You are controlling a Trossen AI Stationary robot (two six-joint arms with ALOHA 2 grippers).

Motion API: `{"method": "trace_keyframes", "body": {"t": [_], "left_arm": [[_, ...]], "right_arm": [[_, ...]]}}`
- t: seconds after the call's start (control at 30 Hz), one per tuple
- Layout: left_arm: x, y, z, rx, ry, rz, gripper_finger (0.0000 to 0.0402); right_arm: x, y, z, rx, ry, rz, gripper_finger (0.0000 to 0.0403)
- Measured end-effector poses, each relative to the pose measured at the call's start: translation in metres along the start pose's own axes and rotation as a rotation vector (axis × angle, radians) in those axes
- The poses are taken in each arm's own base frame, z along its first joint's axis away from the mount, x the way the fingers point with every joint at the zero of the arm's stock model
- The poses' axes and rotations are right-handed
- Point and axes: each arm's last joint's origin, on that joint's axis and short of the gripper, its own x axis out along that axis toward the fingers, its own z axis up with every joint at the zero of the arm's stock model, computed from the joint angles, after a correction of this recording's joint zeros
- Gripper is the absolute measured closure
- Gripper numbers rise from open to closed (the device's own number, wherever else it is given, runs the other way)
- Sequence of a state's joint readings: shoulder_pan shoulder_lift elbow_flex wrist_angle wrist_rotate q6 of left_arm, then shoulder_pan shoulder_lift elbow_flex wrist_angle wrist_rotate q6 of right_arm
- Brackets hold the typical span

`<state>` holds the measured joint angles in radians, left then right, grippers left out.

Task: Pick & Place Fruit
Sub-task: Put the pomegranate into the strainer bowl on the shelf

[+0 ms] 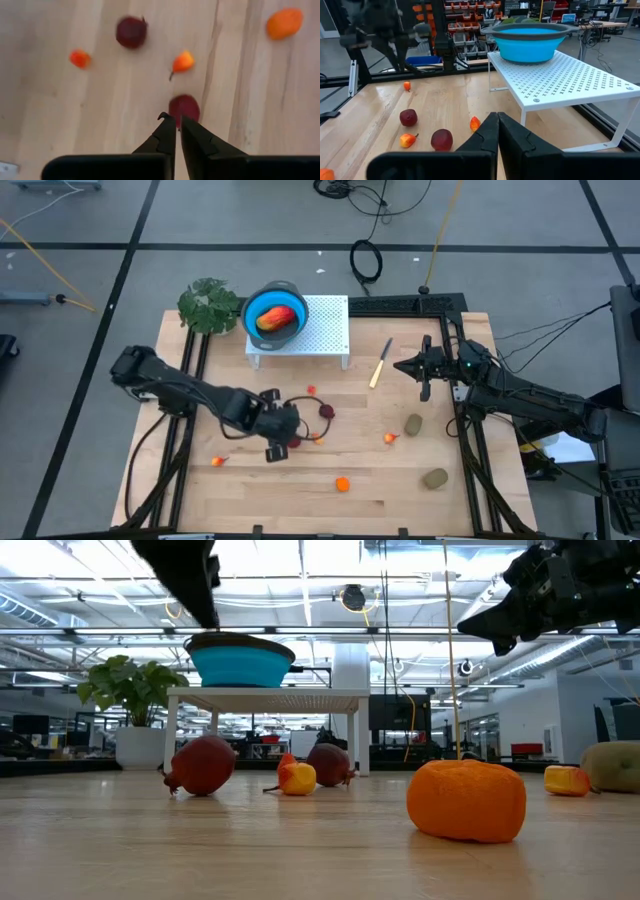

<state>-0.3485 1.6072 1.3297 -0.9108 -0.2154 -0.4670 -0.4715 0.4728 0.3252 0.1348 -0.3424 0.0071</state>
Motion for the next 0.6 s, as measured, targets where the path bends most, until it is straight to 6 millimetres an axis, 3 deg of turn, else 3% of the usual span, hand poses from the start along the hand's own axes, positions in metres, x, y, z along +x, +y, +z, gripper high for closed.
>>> {"method": "trace_keyframes", "body": {"t": [0.3,0.6], "left_arm": [[0.037,-0.011,-0.005,0.054,0.122,-0.007,0.0320],[0.039,-0.013,-0.002,0.035,0.095,-0.020,0.0198]], "right_arm": [[0.000,0.000,-0.001,0.002,0.005,0.000,0.0403],[0.000,0.000,-0.001,0.004,0.011,0.000,0.0403]]}}
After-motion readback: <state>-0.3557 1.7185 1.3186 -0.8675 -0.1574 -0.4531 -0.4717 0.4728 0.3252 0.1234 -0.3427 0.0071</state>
